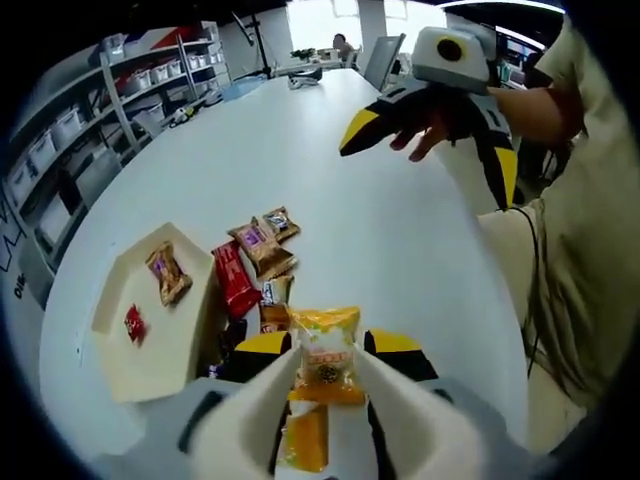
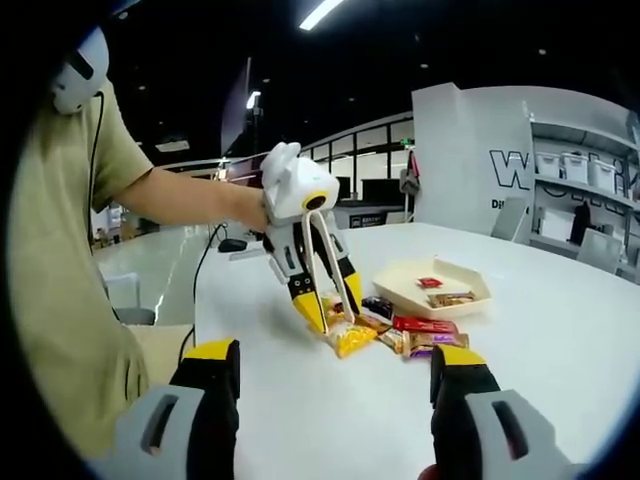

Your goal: Place the target food into the container with the food tongs after gripping and lifting it, then release it inside without dropping or visibly crushing the food.

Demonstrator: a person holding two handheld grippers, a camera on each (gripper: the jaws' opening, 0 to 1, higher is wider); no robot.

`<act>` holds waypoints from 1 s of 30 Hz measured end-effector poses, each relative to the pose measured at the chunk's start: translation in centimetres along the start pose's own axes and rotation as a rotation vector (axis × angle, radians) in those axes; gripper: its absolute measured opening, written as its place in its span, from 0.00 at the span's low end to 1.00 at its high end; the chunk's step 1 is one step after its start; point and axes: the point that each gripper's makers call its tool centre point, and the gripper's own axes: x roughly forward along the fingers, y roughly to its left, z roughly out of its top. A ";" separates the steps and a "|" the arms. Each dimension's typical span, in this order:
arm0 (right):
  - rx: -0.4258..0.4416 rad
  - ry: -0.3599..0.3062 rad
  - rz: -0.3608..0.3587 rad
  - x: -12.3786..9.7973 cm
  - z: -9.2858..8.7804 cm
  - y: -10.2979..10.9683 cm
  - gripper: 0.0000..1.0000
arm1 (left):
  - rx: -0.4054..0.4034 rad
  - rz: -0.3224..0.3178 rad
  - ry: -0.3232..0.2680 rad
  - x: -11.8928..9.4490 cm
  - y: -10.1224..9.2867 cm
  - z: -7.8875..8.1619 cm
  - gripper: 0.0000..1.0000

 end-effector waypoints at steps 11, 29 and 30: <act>0.004 0.002 -0.010 -0.1 0.0 -0.2 0.80 | -0.006 -0.006 0.015 0.3 -0.2 -0.1 0.28; 0.006 0.009 -0.023 -0.4 0.4 -0.4 0.83 | -0.010 -0.016 0.026 0.5 -0.6 -0.1 0.27; 0.006 0.008 -0.023 -0.4 0.4 -0.4 0.83 | -0.009 -0.016 0.027 0.5 -0.6 -0.1 0.27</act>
